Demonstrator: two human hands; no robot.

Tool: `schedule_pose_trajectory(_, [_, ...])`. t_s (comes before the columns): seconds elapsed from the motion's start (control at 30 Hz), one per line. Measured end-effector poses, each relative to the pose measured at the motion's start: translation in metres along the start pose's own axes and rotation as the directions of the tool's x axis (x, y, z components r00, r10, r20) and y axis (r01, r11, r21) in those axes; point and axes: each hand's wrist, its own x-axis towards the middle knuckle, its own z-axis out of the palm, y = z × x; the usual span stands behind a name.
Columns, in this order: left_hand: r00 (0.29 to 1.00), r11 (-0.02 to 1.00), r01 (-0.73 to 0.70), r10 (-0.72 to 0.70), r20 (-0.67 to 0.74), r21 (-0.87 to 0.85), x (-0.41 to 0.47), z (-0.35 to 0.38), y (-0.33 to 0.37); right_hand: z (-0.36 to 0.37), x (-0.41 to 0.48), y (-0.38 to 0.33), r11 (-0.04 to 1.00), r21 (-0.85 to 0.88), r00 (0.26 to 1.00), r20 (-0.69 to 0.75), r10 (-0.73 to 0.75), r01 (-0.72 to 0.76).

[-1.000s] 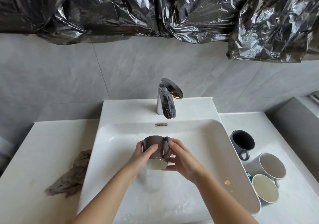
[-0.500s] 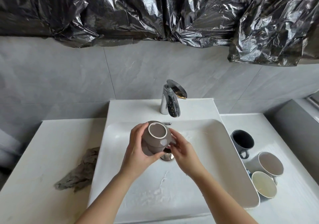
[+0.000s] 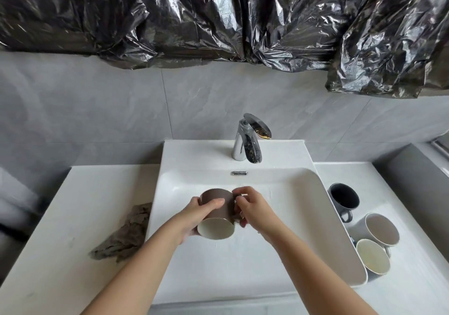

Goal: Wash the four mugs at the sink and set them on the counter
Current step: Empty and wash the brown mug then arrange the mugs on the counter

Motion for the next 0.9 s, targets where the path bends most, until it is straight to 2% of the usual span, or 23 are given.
schedule_pose_trajectory(0.07, [0.993, 0.994, 0.087, -0.08, 0.089, -0.073, 0.0, -0.008, -0.005, 0.003, 0.002, -0.003, 0.999, -0.022, 0.997, 0.064, 0.044, -0.042])
schedule_pose_trajectory(0.13, [0.989, 0.994, 0.092, -0.084, 0.125, -0.059, 0.0, -0.016, -0.01, 0.005, 0.004, -0.007, 0.997, -0.04, 0.989, 0.134, 0.063, -0.058])
schedule_pose_trajectory(0.2, [0.995, 0.999, 0.024, -0.022, 0.095, -0.021, 0.001, -0.023, -0.014, 0.009, 0.005, -0.009, 0.996, -0.031, 0.983, 0.162, 0.083, -0.079])
schedule_pose_trajectory(0.27, [0.989, 0.989, -0.145, 0.145, -0.002, -0.004, -0.003, -0.029, -0.017, 0.013, 0.006, -0.008, 0.993, 0.037, 0.982, 0.155, 0.109, -0.116])
schedule_pose_trajectory(0.3, [0.955, 0.963, -0.268, 0.266, -0.134, 0.0, -0.005, -0.034, -0.018, 0.015, 0.007, -0.006, 0.986, 0.087, 0.98, 0.148, 0.129, -0.143])
schedule_pose_trajectory(0.33, [0.872, 0.925, -0.376, 0.373, -0.318, 0.054, -0.007, -0.042, -0.021, 0.015, 0.008, -0.004, 0.975, 0.14, 0.977, 0.147, 0.152, -0.173])
schedule_pose_trajectory(0.37, [0.742, 0.89, -0.426, 0.446, -0.501, 0.161, -0.009, -0.052, -0.024, 0.015, 0.008, -0.001, 0.96, 0.192, 0.973, 0.15, 0.177, -0.204])
schedule_pose_trajectory(0.4, [0.61, 0.868, -0.404, 0.49, -0.622, 0.287, -0.009, -0.064, -0.029, 0.015, 0.008, 0.001, 0.941, 0.242, 0.967, 0.154, 0.202, -0.235])
schedule_pose_trajectory(0.43, [0.526, 0.857, -0.347, 0.514, -0.678, 0.381, -0.008, -0.078, -0.035, 0.016, 0.009, 0.003, 0.922, 0.285, 0.962, 0.153, 0.227, -0.263])
schedule_pose_trajectory(0.47, [0.514, 0.855, -0.27, 0.517, -0.684, 0.443, -0.001, -0.092, -0.044, 0.017, 0.009, 0.004, 0.903, 0.319, 0.956, 0.15, 0.251, -0.287])
schedule_pose_trajectory(0.5, [0.571, 0.856, -0.177, 0.491, -0.658, 0.486, 0.007, -0.104, -0.053, 0.019, 0.008, 0.005, 0.886, 0.347, 0.951, 0.145, 0.274, -0.308])
schedule_pose_trajectory(0.53, [0.67, 0.843, -0.05, 0.426, -0.608, 0.535, 0.016, -0.113, -0.063, 0.021, 0.008, 0.005, 0.869, 0.374, 0.946, 0.14, 0.292, -0.323])
schedule_pose_trajectory(0.57, [0.763, 0.79, 0.089, 0.337, -0.552, 0.606, 0.024, -0.121, -0.073, 0.023, 0.007, 0.005, 0.852, 0.401, 0.942, 0.139, 0.306, -0.336])
schedule_pose_trajectory(0.6, [0.825, 0.713, 0.176, 0.269, -0.497, 0.678, 0.03, -0.126, -0.084, 0.024, 0.006, 0.005, 0.834, 0.429, 0.938, 0.14, 0.318, -0.347])
schedule_pose_trajectory(0.63, [0.856, 0.642, 0.205, 0.249, -0.453, 0.739, 0.032, -0.128, -0.092, 0.026, 0.005, 0.005, 0.816, 0.453, 0.933, 0.142, 0.331, -0.358])
schedule_pose_trajectory(0.73, [0.861, 0.65, 0.143, 0.289, -0.418, 0.746, 0.038, -0.129, -0.116, 0.029, 0.003, 0.007, 0.751, 0.528, 0.914, 0.148, 0.378, -0.396])
schedule_pose_trajectory(0.77, [0.828, 0.643, 0.144, 0.338, -0.447, 0.752, 0.039, -0.128, -0.121, 0.03, 0.003, 0.008, 0.729, 0.551, 0.908, 0.152, 0.39, -0.405])
schedule_pose_trajectory(0.83, [0.777, 0.682, 0.178, 0.346, -0.527, 0.71, 0.037, -0.128, -0.125, 0.03, 0.003, 0.011, 0.695, 0.588, 0.901, 0.156, 0.405, -0.414])
schedule_pose_trajectory(0.9, [0.723, 0.778, 0.108, 0.366, -0.586, 0.619, 0.034, -0.13, -0.119, 0.028, 0.004, 0.013, 0.656, 0.632, 0.897, 0.158, 0.412, -0.412])
